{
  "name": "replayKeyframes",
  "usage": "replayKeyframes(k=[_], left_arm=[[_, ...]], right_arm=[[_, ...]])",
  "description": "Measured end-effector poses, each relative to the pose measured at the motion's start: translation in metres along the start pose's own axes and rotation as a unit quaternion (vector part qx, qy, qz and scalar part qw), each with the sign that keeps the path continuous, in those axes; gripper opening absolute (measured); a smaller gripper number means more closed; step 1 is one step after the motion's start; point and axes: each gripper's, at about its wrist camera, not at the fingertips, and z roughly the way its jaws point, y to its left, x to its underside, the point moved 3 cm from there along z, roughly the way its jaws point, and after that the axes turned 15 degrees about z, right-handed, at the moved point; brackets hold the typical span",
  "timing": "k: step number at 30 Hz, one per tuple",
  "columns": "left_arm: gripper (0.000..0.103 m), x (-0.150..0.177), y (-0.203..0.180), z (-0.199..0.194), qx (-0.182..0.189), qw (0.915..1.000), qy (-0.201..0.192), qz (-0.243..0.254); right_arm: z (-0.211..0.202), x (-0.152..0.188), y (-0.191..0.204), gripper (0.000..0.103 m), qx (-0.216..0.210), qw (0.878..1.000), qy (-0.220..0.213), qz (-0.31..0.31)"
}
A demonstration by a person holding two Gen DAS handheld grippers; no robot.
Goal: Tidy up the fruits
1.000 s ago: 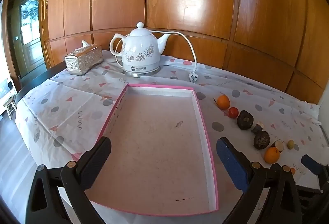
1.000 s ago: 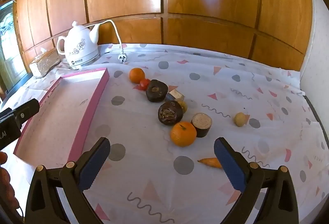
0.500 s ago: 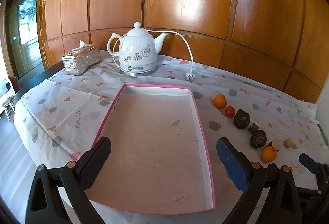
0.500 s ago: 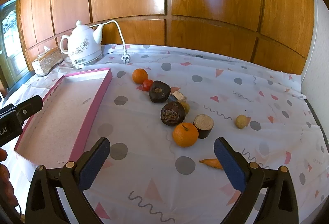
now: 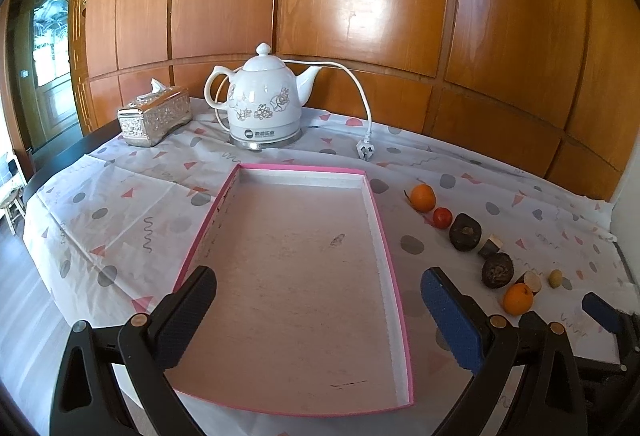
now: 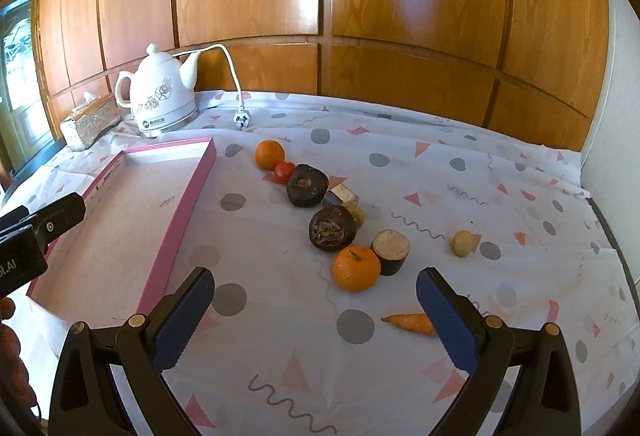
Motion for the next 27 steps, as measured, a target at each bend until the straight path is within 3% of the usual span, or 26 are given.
replayKeyframes(k=[27], left_arm=[[0.103,0.002,-0.015,0.001,0.031,0.9993,0.007,0.02]], right_arm=[[-0.002,0.002,-0.005,0.103,-0.003,1.0,-0.003,-0.013]])
